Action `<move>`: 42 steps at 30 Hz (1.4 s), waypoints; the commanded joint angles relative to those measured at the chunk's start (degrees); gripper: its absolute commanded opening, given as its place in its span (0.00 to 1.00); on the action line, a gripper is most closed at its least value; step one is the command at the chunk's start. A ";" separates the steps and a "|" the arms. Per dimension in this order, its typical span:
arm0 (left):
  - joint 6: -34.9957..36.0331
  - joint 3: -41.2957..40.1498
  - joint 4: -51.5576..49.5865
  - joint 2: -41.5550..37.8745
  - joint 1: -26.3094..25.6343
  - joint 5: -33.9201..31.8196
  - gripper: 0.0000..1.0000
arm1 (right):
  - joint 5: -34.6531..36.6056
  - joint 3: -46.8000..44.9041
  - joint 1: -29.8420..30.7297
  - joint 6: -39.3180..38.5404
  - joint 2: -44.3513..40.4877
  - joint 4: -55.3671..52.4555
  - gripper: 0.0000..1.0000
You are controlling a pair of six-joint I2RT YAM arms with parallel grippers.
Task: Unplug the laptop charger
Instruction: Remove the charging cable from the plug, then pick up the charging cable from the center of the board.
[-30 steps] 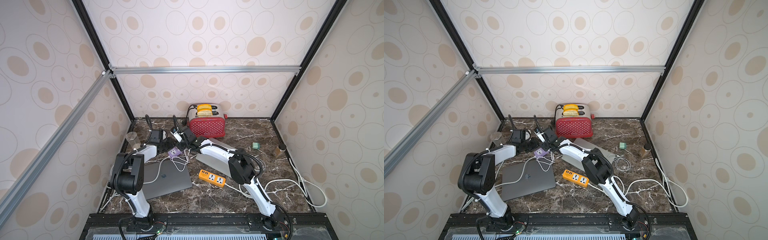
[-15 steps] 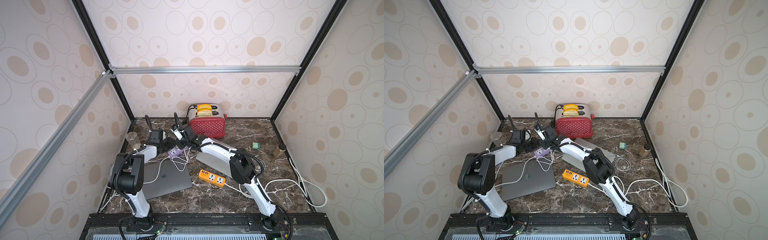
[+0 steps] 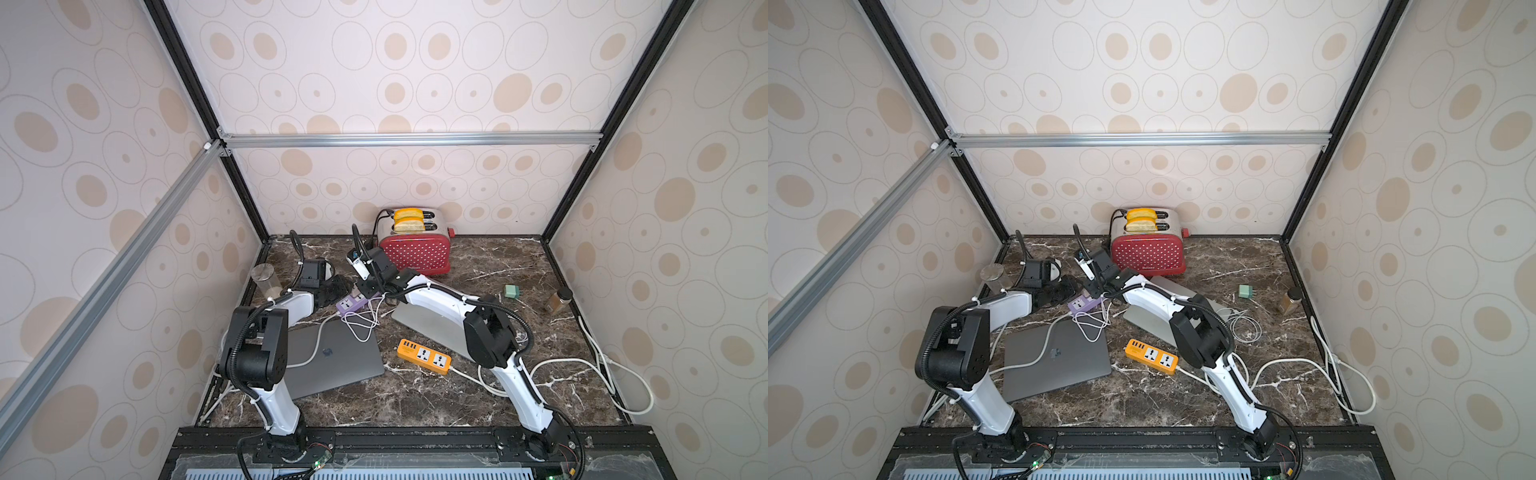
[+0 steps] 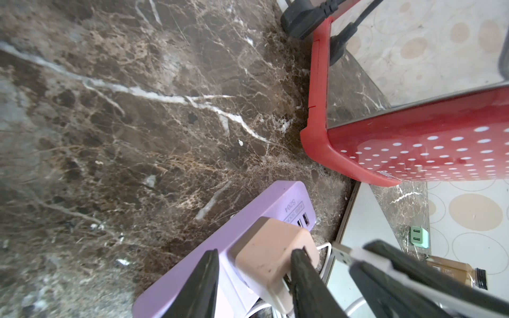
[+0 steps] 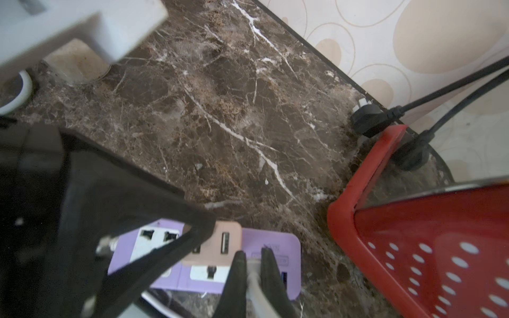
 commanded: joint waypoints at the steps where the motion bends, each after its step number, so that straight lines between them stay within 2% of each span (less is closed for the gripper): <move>1: 3.18 -2.31 -11.68 0.80 -0.24 -2.96 0.46 | 1.29 -5.22 -0.15 0.42 -6.57 0.68 0.04; 6: 4.65 -2.12 -9.74 -3.79 -0.70 -1.73 0.48 | 1.02 -18.71 -0.14 3.10 -13.93 4.18 0.04; 9: 5.34 -2.21 -10.10 -6.58 -1.42 -1.96 0.49 | -0.73 -23.43 -0.15 4.51 -16.10 4.24 0.04; 12: 7.58 -1.71 -13.28 -9.22 -3.71 -3.08 0.51 | -3.51 -25.81 -0.15 6.21 -16.76 4.23 0.05; 15: 10.05 -1.63 -17.42 -12.45 -7.14 -7.96 0.54 | -5.71 -27.04 -0.13 7.52 -16.11 4.85 0.08; 19: 9.07 -3.97 -18.45 -15.87 -7.95 -9.69 0.55 | -8.18 -26.24 -0.14 7.96 -13.98 4.48 0.13; 24: 9.46 -5.88 -19.00 -17.09 -8.26 -8.41 0.56 | -10.07 -26.11 -0.24 7.97 -13.64 4.06 0.26; 28: 9.67 -6.65 -19.02 -17.62 -9.86 -8.68 0.58 | -8.57 -28.55 -0.22 7.42 -16.40 3.91 0.36; 35: 9.36 -5.91 -19.68 -17.24 -13.81 -11.34 0.59 | -6.25 -37.94 -0.50 7.60 -26.53 2.94 0.39; 42: 9.94 1.90 -23.48 -8.98 -19.26 -15.74 0.60 | -1.87 -53.19 -1.65 9.52 -42.85 0.92 0.43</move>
